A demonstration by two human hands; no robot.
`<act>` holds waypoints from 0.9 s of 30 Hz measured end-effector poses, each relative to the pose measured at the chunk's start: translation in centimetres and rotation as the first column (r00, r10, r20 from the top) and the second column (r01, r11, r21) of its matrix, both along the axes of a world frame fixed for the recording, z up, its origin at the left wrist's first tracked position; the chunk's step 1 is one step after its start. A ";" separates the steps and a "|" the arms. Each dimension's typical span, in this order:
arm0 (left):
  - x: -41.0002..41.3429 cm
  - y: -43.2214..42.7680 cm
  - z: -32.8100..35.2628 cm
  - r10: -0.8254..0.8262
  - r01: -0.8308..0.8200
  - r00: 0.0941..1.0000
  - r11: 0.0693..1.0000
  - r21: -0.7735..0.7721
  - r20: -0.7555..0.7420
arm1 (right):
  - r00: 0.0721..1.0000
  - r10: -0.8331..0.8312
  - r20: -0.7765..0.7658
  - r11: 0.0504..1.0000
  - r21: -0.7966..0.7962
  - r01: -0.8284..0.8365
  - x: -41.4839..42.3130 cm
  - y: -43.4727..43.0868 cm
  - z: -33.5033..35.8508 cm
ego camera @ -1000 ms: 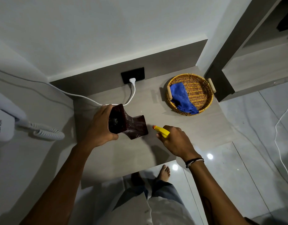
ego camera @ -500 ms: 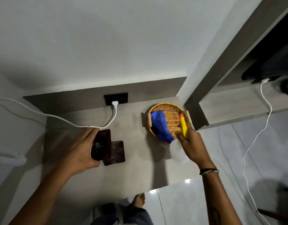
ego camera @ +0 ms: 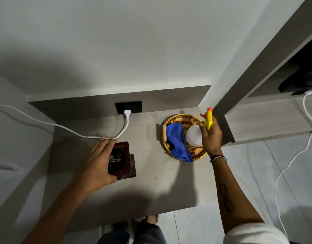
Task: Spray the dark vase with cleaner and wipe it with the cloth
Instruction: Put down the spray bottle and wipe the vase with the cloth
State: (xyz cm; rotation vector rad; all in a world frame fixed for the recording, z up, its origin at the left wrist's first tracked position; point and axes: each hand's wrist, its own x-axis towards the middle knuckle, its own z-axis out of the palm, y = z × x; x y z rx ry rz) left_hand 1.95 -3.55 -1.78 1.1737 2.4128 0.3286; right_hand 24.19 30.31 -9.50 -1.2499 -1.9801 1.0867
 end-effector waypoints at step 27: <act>1.0 -1.2 -3.2 -0.104 0.116 0.989 0.986 0.122 -0.102 | 0.466 0.387 0.796 0.782 -0.015 -0.623 -6.1 -4.6 -9.0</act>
